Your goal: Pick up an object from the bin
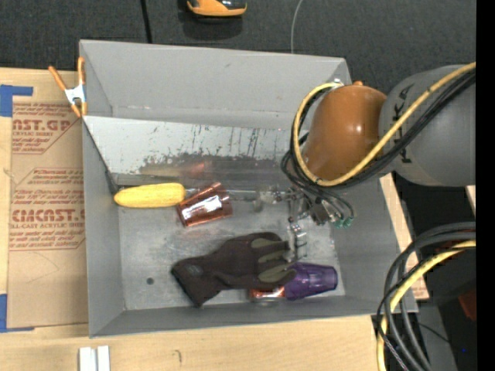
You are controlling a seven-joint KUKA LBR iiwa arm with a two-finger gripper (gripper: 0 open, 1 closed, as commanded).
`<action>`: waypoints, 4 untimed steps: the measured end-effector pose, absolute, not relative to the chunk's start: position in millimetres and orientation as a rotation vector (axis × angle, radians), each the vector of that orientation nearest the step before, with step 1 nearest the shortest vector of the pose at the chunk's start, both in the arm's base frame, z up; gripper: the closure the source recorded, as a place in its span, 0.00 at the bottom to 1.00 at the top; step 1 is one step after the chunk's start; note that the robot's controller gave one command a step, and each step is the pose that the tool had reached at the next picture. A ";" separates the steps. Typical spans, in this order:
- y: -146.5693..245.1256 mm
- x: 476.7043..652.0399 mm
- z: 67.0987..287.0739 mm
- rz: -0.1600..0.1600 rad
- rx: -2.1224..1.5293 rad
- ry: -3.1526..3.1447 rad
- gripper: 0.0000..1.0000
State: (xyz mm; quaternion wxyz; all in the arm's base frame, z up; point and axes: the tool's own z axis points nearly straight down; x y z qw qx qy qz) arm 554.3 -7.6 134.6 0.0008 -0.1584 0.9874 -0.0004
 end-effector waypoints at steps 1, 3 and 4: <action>-0.5 545.1 107.7 0.000 -0.769 3.042 0.00; 25.8 498.3 75.6 -0.006 -0.548 3.070 1.00; 48.4 518.6 159.1 0.002 -0.390 3.118 1.00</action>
Offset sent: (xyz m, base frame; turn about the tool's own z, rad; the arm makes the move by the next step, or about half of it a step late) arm -0.0632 0.0341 -0.0646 -0.0382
